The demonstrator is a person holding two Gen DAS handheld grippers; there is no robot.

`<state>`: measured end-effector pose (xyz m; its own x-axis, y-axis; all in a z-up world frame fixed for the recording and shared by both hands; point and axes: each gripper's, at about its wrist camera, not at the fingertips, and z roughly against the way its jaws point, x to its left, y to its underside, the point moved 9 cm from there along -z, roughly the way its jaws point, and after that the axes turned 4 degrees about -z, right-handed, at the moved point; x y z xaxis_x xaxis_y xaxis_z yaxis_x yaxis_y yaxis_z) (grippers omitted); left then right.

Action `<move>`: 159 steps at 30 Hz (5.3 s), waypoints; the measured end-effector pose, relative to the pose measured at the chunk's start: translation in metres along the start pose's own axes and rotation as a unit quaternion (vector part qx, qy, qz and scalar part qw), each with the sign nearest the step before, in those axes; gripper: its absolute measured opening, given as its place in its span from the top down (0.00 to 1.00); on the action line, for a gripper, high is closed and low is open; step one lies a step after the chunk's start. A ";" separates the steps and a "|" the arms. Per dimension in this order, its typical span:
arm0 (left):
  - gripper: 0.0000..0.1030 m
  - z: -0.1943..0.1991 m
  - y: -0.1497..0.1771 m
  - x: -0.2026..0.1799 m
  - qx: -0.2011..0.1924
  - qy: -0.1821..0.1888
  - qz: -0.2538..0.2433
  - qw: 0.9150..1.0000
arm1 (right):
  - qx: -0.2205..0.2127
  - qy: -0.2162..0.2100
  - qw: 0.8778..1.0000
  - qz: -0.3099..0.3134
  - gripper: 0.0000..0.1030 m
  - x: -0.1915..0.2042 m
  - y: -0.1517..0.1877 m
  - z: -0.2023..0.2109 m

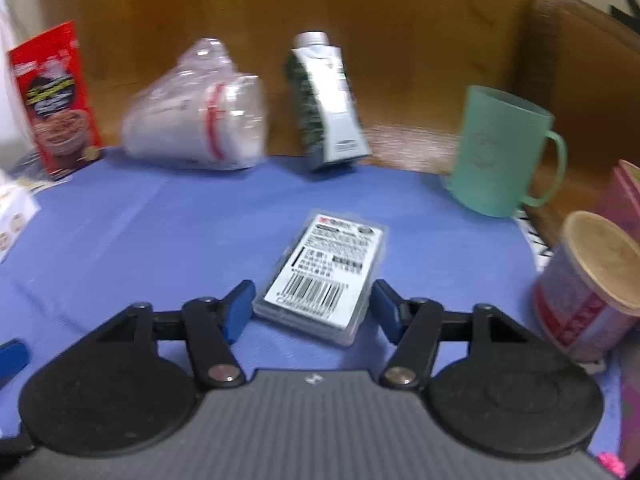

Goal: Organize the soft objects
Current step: 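Grasp the clear barcoded plastic box with the right gripper, then carry the plastic box into the tin tray and release it, then grasp the pink fluffy ball with the right gripper, then carry the pink ball over the tin tray and drop it in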

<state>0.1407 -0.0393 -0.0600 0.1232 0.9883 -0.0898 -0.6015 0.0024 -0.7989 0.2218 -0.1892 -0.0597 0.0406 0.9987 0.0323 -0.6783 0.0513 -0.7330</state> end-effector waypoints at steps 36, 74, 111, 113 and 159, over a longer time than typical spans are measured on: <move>0.65 0.123 0.010 -0.208 0.084 0.354 -0.104 0.926 | -0.143 -0.160 0.977 -0.019 0.38 -0.062 0.112 0.221; 0.49 0.059 -0.004 -0.145 0.030 0.199 -0.075 0.977 | -0.205 -0.059 0.976 -0.039 0.62 -0.128 0.073 0.223; 0.37 0.061 0.017 -0.078 0.074 0.296 0.028 0.952 | -0.101 -0.184 0.963 0.169 0.29 -0.025 0.099 0.208; 0.40 0.059 0.022 -0.084 0.082 0.292 0.024 0.952 | -0.082 -0.164 0.969 0.165 0.29 -0.024 0.098 0.191; 0.31 0.062 -0.025 -0.374 0.028 0.204 -0.216 0.954 | -0.121 0.024 0.980 -0.155 0.40 -0.330 0.054 0.242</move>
<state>0.0610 -0.3996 0.0302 0.6603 0.7510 0.0079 -0.4641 0.4162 -0.7819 -0.0060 -0.5137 0.0549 0.2556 0.9337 0.2508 -0.4341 0.3426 -0.8332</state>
